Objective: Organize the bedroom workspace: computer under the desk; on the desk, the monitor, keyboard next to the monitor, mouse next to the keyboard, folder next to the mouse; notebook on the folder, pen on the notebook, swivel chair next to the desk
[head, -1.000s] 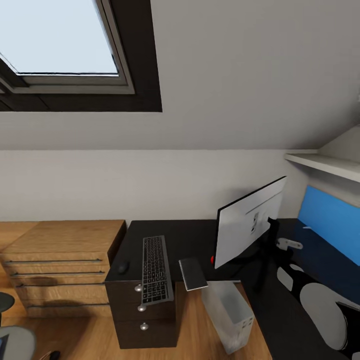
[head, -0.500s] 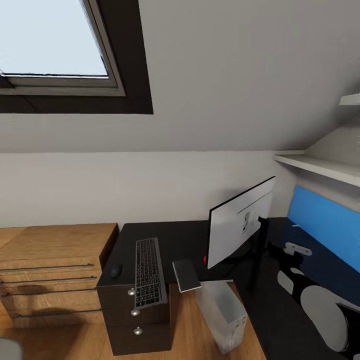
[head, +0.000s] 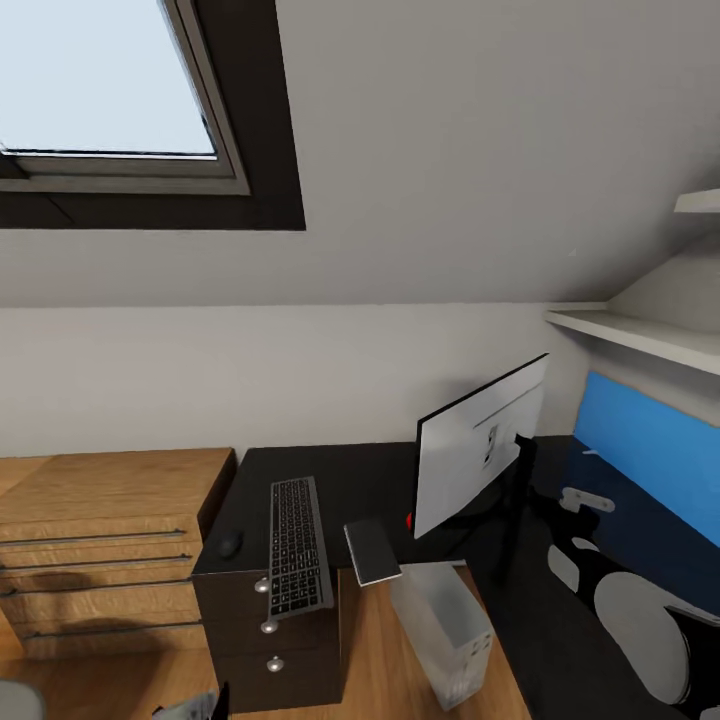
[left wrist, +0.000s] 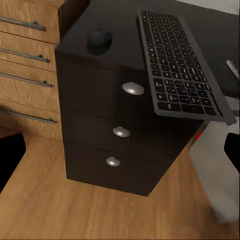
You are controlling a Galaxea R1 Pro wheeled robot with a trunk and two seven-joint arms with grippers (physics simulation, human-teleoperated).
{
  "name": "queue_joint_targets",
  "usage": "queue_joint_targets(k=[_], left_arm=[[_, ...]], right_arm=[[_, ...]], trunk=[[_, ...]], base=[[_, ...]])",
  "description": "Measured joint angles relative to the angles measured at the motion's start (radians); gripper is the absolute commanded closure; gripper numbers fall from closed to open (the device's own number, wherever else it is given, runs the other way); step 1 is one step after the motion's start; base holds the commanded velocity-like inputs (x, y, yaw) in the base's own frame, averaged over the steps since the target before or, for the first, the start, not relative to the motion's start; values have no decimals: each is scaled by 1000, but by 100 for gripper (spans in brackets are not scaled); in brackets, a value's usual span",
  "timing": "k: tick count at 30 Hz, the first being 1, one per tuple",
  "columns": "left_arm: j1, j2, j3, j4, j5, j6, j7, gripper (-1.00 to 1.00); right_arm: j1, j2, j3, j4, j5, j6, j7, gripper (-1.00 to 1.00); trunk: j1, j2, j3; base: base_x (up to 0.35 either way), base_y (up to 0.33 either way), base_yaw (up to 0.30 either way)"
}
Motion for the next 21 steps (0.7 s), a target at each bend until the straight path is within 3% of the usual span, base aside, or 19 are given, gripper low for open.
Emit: queue_joint_targets(k=[6,12,13,15,21], left_arm=[[13,19,-2,-35,25,0,13,-100],[14,19,-10,-41,24,-1,20,-100],[14,19,-27,-49,24,-2,21,-100],[14,19,-48,-66,25,-2,25,-100],[14,18,-62,-82,28,0,48,-100]], right_arm=[[0,16,5,4,68,4,3,-100],[0,18,4,5,76,5,6,-100],[0,18,4,5,77,5,6,-100],[0,18,4,6,77,2,6,-100],[0,18,4,7,77,0,5,-100]], trunk=[[0,0,0],[0,0,0],[0,0,0],[8,-14,-6],[31,-56,-25]], base=[[0,0,0],[0,0,0],[0,0,0],[0,0,0],[0,0,0]])
